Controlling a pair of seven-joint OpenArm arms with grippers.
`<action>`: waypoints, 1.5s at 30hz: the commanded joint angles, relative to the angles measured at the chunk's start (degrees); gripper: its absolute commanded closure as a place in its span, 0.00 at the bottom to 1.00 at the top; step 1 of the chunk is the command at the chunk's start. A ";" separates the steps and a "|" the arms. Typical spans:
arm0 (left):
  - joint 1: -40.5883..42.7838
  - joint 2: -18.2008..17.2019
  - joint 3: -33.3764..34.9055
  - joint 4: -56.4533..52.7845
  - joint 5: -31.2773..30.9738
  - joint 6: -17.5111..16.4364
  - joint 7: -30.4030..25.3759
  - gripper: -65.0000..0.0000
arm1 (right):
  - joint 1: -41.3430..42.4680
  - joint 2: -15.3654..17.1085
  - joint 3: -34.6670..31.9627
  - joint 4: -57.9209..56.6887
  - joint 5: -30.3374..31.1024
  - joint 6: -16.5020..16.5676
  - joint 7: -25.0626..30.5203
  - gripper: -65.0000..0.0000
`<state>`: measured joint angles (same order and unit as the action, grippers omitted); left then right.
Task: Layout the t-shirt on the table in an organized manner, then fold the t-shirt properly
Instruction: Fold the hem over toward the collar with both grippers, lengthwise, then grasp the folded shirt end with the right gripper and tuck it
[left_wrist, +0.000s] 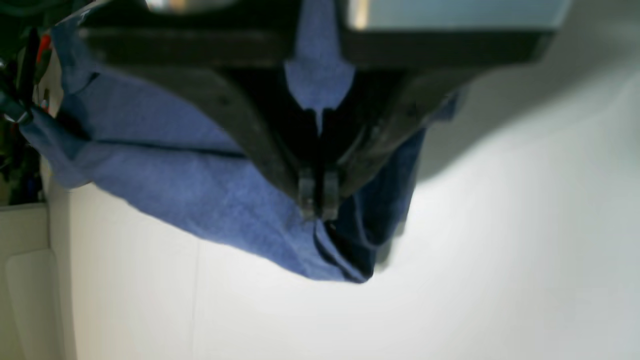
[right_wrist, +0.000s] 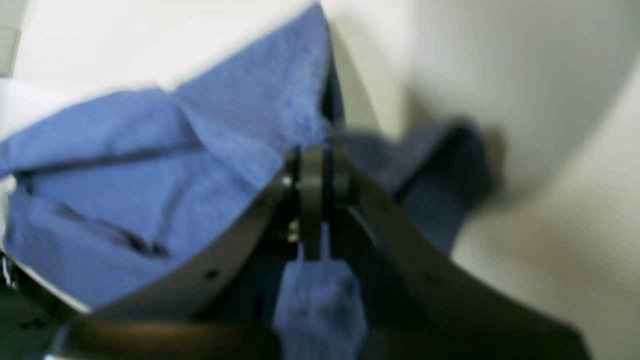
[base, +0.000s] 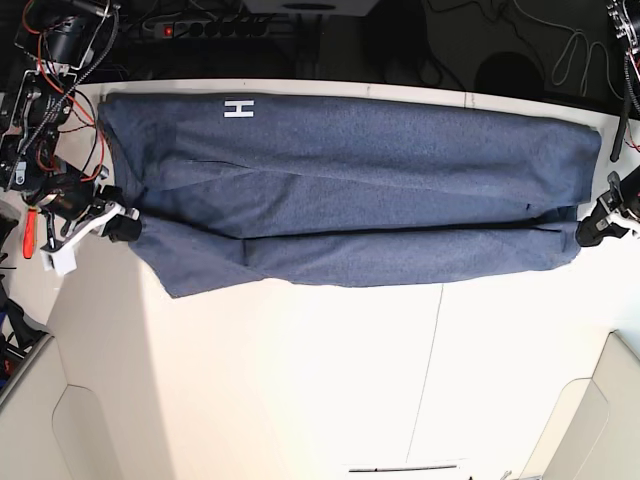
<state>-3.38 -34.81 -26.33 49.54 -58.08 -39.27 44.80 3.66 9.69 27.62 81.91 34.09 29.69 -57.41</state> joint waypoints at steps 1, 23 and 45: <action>-0.57 -1.57 -0.37 0.92 -1.36 -0.73 -0.81 1.00 | 0.15 0.79 0.17 1.60 1.38 0.55 0.98 1.00; 0.28 -1.01 -7.34 1.14 -3.82 -0.73 4.76 1.00 | -5.44 1.68 6.49 9.66 4.09 1.29 -1.57 1.00; 3.56 -0.94 -7.34 1.14 -9.20 -0.73 4.52 0.67 | -4.39 1.75 6.51 11.06 6.01 1.25 -1.38 0.61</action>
<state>0.64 -34.28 -33.30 49.67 -65.95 -39.29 50.13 -1.74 10.48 33.76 91.70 38.61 30.63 -60.16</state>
